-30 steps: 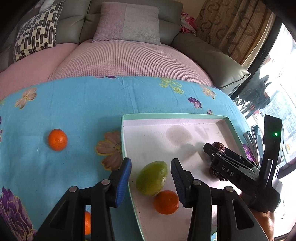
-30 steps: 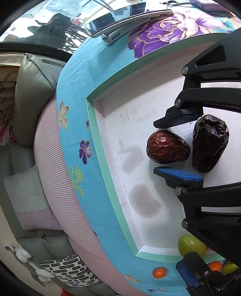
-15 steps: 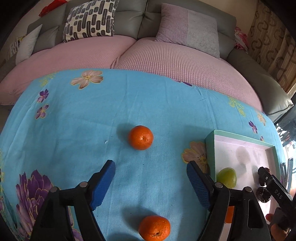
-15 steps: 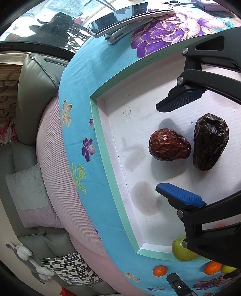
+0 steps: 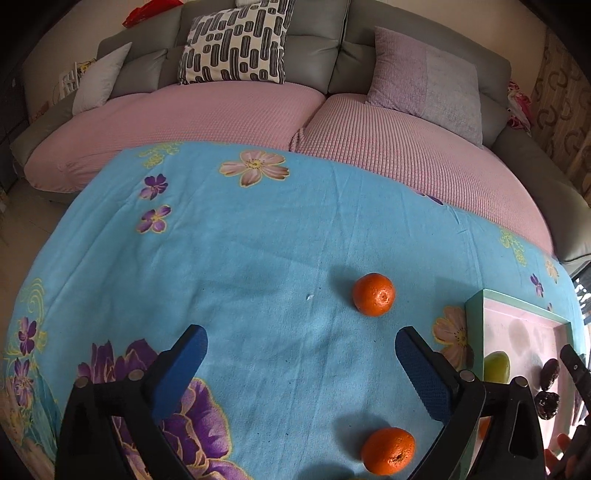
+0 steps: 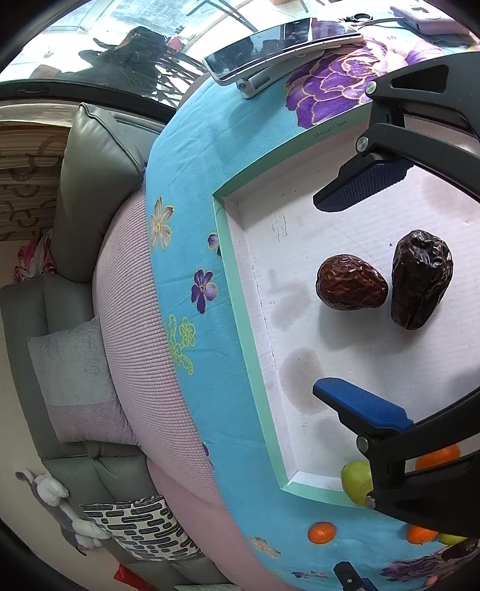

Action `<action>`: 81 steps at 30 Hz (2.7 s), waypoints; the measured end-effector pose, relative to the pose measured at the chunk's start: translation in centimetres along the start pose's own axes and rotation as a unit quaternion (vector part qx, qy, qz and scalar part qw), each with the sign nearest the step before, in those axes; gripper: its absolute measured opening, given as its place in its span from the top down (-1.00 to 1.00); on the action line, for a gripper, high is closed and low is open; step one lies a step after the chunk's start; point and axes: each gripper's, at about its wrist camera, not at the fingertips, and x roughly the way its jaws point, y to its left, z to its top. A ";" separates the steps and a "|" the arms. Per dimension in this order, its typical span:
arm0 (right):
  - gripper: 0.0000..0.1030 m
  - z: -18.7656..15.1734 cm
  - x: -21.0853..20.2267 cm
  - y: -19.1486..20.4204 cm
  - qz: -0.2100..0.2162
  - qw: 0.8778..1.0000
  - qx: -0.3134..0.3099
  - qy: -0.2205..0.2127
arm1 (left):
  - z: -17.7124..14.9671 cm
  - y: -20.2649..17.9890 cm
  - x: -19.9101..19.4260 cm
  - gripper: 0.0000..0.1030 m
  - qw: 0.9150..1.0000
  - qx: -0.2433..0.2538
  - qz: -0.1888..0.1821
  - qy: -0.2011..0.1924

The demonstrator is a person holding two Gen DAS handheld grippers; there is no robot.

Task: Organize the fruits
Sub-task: 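Return both grippers to the fruits and grasp a second green pear with the left gripper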

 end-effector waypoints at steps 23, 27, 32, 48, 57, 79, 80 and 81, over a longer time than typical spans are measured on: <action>-0.79 -2.8 -7.1 8.2 0.080 0.994 -0.071 -0.008 | -3.0 1.3 -5.9 -0.97 0.999 -0.026 -0.035 -0.012; -0.79 -4.6 -7.4 9.4 0.085 0.993 -0.086 0.013 | -4.5 1.5 -6.0 -0.97 0.999 -0.031 -0.040 0.000; -0.79 -6.1 -7.9 9.4 0.090 0.993 -0.078 0.021 | -6.0 1.5 -5.7 -0.86 0.998 -0.034 -0.055 0.018; -0.79 -6.1 -7.4 8.8 0.093 0.993 -0.064 0.033 | -9.7 -0.5 -3.0 -0.03 0.982 -0.043 -0.143 0.118; -0.79 -6.2 -7.4 9.0 0.098 0.992 -0.067 0.034 | -9.9 -1.0 -2.3 0.18 0.977 -0.052 -0.153 0.137; -0.26 -8.0 -6.8 14.7 0.207 0.967 -0.131 0.075 | -6.3 7.4 -5.7 0.18 0.986 -0.153 -0.054 0.024; -0.17 -8.2 -6.8 15.2 0.213 0.964 -0.139 0.079 | -6.4 7.7 -5.7 0.18 0.986 -0.156 -0.055 0.024; 0.01 -8.5 -6.8 15.7 0.219 0.961 -0.147 0.084 | -6.4 7.7 -5.6 0.18 0.986 -0.157 -0.056 0.024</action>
